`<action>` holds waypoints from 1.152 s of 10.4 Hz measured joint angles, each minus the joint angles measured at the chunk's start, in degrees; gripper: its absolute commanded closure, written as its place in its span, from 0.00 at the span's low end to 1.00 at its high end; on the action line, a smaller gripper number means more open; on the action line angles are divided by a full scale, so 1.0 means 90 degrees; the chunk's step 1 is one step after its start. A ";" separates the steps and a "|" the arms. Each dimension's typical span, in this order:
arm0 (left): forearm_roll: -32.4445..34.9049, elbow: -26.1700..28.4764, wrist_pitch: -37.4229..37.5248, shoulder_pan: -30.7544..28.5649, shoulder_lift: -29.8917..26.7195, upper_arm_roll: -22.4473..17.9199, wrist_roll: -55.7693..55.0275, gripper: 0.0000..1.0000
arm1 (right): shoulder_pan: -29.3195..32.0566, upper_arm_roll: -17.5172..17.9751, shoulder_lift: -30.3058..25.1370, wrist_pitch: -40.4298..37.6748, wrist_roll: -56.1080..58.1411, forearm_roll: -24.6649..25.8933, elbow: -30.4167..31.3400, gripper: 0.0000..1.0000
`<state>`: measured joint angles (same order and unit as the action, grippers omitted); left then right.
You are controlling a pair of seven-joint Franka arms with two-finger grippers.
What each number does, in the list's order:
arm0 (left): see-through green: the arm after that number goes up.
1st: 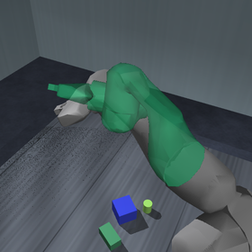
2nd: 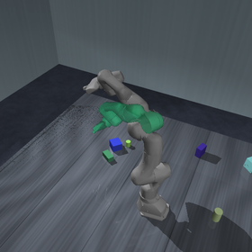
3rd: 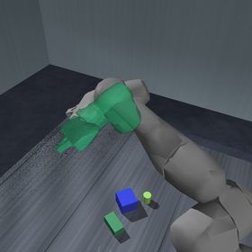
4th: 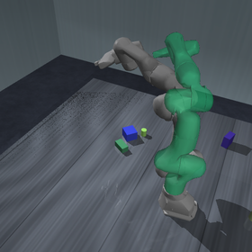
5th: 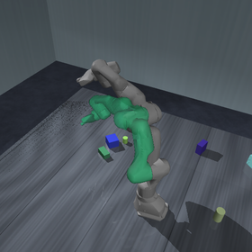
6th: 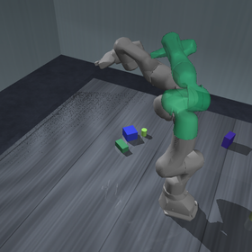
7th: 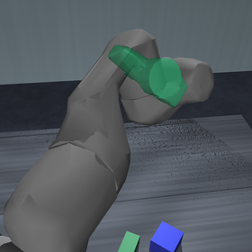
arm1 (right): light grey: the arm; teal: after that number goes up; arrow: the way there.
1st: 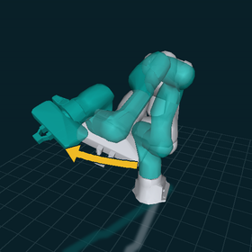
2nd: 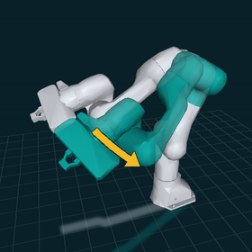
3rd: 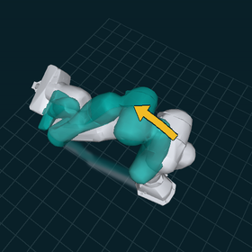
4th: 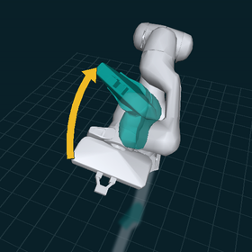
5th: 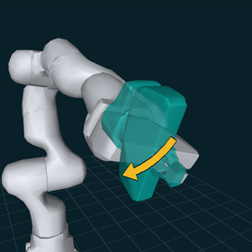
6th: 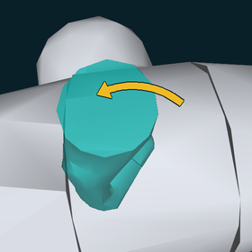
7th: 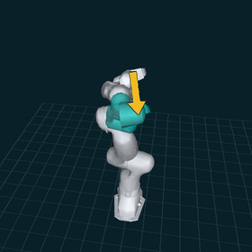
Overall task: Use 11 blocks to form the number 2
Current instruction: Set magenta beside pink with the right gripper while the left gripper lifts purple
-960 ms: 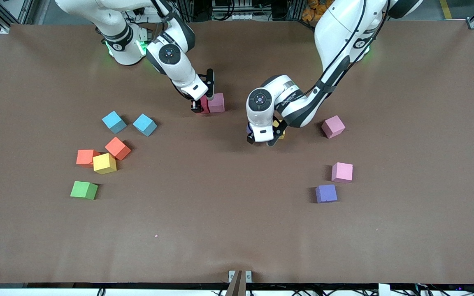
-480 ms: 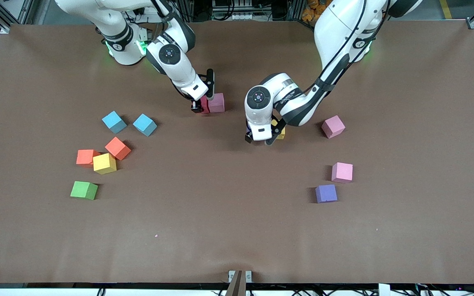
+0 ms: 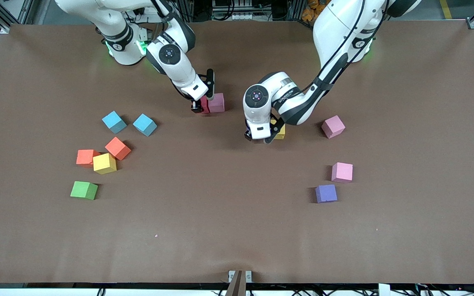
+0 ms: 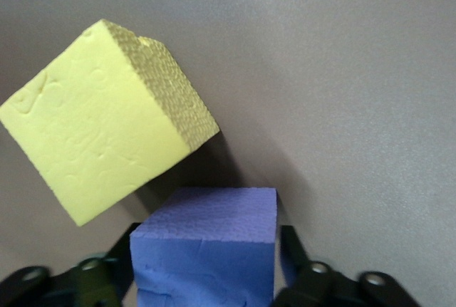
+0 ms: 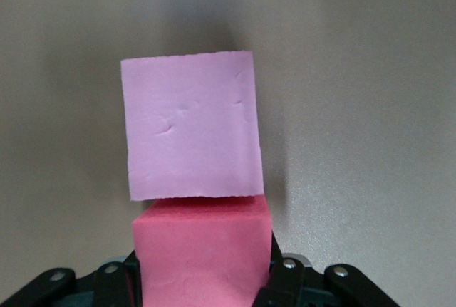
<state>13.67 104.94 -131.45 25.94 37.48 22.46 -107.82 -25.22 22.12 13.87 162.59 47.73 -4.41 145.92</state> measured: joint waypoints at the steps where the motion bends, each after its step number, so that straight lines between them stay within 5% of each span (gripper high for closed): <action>1: 0.0000 -0.0005 0.0005 -0.0010 -0.0001 -0.0001 -0.0002 0.76 | 0.0000 0.0000 0.0005 0.0000 -0.0001 0.0000 -0.0006 0.17; 3: -0.0083 -0.0013 0.0012 -0.0036 -0.0013 -0.0001 -0.0071 0.76 | 0.0000 -0.0001 0.0042 0.0001 -0.0001 0.0000 -0.0023 0.13; 4: -0.0191 -0.0017 0.0018 -0.0043 -0.0038 -0.0001 -0.0219 0.76 | 0.0000 -0.0001 0.0059 0.0003 -0.0001 0.0000 -0.0033 0.00; 8: -0.0258 -0.0018 0.0104 -0.0045 -0.0267 0.0039 -0.1641 0.76 | 0.0010 -0.0006 0.0057 -0.0054 -0.0002 0.0000 -0.0115 0.00; 12: -0.0264 0.0198 0.0130 -0.0033 -0.0341 0.0418 -0.3504 0.75 | 0.0303 -0.0022 -0.0628 -0.1371 0.0020 0.0000 -0.0285 0.00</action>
<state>11.30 106.73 -130.28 25.64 34.41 26.22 -139.36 -22.49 21.92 8.21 150.26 47.91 -4.40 143.35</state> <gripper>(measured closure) 0.419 0.000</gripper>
